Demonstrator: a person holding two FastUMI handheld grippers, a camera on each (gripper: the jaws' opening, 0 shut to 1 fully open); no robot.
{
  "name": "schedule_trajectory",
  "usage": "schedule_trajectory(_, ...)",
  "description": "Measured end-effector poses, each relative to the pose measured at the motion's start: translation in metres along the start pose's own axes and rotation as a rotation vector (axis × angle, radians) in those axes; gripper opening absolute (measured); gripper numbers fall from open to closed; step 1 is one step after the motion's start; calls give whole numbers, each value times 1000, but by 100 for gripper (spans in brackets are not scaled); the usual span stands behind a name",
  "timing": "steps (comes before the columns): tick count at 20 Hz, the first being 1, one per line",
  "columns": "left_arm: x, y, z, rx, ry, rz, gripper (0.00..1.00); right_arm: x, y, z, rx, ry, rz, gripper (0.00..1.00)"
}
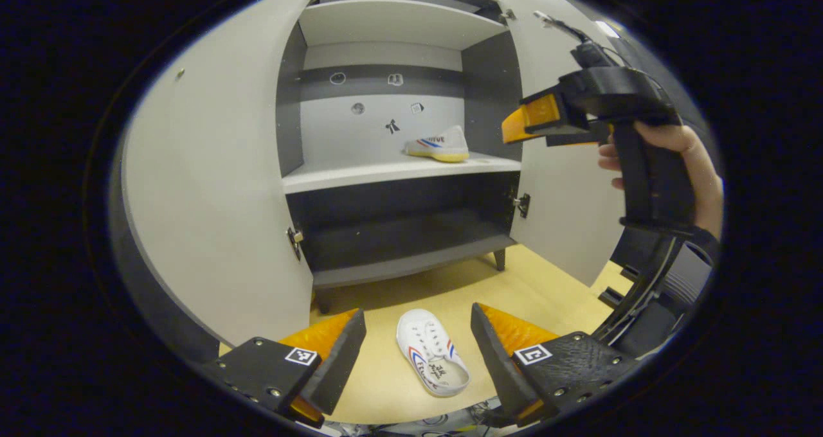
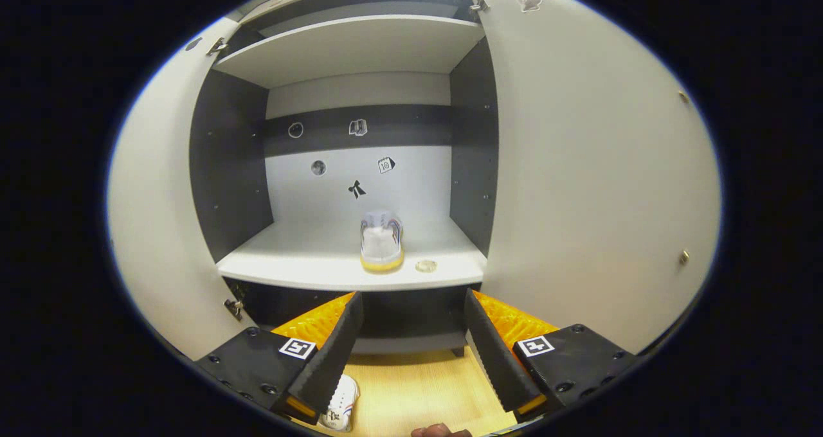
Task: Grab one shoe with the right hand and put it into the shoe cabinet, grab the other shoe with the left hand and put it into the shoe cabinet; then close the right door with the right hand and the left door with the left hand.
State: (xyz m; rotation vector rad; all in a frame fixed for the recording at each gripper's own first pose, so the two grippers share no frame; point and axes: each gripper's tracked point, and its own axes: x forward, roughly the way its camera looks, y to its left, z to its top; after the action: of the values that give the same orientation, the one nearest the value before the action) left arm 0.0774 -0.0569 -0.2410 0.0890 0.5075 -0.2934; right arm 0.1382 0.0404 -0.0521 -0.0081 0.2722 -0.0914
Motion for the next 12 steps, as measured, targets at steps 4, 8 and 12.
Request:
schedule_trajectory(4, 30, -10, -38, 4, 69, -53, 94, -56, -13, -35, 5, 28, -68, 98)
schedule_trajectory(8, 60, -17, -73, -14, 131, -62, 95, -101, -33, -71, 11, 61, -99, 96)
schedule_trajectory(12, 89, 1, -114, -57, 230, -12, 94, -124, -62, -95, 17, 82, -93, 100)
